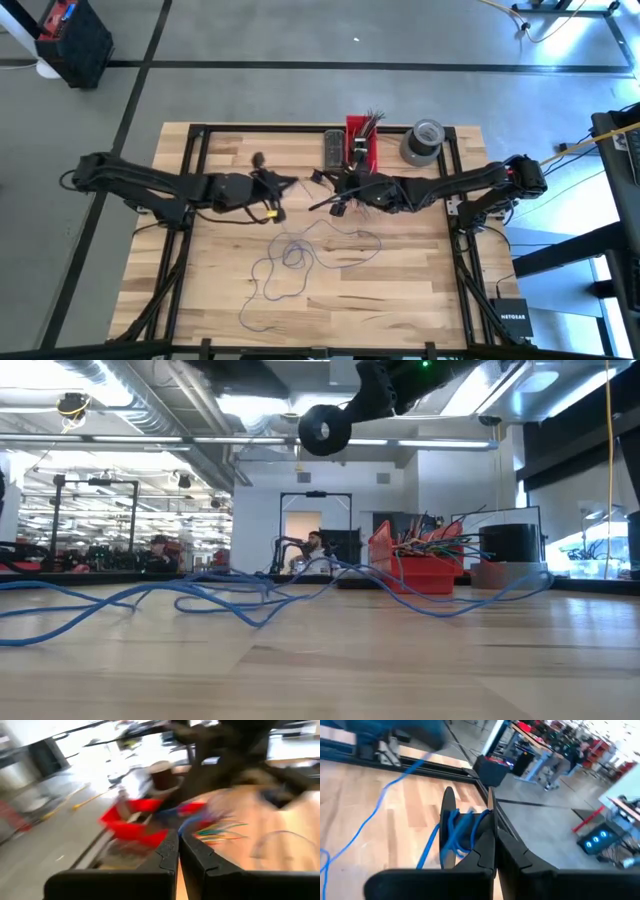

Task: Coil cords
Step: Coil the blue wire into the black spool

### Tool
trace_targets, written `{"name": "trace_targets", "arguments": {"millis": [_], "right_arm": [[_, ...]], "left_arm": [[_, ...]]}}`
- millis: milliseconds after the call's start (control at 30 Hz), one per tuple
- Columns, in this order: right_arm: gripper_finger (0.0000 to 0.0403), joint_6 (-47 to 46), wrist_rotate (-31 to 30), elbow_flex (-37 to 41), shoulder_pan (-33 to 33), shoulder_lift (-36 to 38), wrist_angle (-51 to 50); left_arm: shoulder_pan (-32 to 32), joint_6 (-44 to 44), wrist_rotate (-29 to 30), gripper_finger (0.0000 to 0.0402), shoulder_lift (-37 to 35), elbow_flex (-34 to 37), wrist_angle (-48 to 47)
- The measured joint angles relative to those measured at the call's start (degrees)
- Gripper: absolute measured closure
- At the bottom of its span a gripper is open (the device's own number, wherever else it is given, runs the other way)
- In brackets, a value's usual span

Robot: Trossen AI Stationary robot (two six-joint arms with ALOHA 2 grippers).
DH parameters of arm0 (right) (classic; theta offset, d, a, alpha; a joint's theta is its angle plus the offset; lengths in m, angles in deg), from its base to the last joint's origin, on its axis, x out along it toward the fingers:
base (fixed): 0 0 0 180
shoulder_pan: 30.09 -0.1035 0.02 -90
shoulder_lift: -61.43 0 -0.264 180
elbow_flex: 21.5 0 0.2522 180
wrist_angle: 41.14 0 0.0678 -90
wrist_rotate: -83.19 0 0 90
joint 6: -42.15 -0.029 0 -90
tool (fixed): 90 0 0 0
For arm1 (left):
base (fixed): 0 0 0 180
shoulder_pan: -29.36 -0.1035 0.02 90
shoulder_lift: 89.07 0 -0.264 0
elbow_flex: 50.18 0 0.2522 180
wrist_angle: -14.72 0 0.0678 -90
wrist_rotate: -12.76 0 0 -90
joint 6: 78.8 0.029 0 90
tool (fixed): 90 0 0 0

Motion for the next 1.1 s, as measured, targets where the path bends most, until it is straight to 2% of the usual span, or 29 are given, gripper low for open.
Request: {"name": "trace_targets", "arguments": {"millis": [100, 233, 300, 433, 533, 633, 700, 767, 967, 1100], "right_arm": [[0.0395, 0.34, 3.3, -0.01, -0.48, -0.01, -0.56], [0.0395, 0.25, 8.38, -0.04, -0.49, 0.0, -3.74], [0.0395, -0.17, 8.15, -0.04, -0.47, 0.0, -4.98], [0.0395, -0.23, 2.27, -0.04, -0.48, -0.01, -4.95], [0.0395, 0.06, 0.03, -0.04, -0.31, 0.0, -3.44], [0.0395, 0.71, -1.43, -0.04, -0.31, 0.0, -0.73], [0.0395, 2.54, -3.4, -0.04, -0.34, -0.01, 3.05], [0.0395, 5.0, -4.29, -0.04, -0.36, 0.09, 8.46], [0.0395, 9.12, -0.93, -0.07, -0.4, 2.12, 21.01], [0.0395, 9.3, 2.42, -0.04, -1.11, 4.68, 22.32]], "left_arm": [[0.2, -1.6, 4.74, 0.0396, -1.28, 0.0, -3.22], [0.2, -2.01, 6.73, 0.0396, -1.34, 0.07, -4.66], [0.2, -2.16, 7.65, 0.0396, -1.35, 0.07, -5.65], [0.25, -2.24, 8.4, 0.0396, -1.66, 0.07, -6.26], [1.2, -0.83, 4.29, 0.0396, -1.49, 0.07, -2.57], [2.63, 2.47, -4.09, 0.0396, -0.18, 0.07, 2.85], [3.46, 4.96, -9.74, 0.0396, 1.38, 0.07, 6.28], [3.89, 6.96, -12.68, 0.0396, 3.42, 0.07, 8.9], [1.98, 10.13, -13.12, 0.0396, 8.81, -0.02, 13.58], [-1.03, 10.27, -12.79, 0.0396, 10.57, -0.03, 12.52]]}}
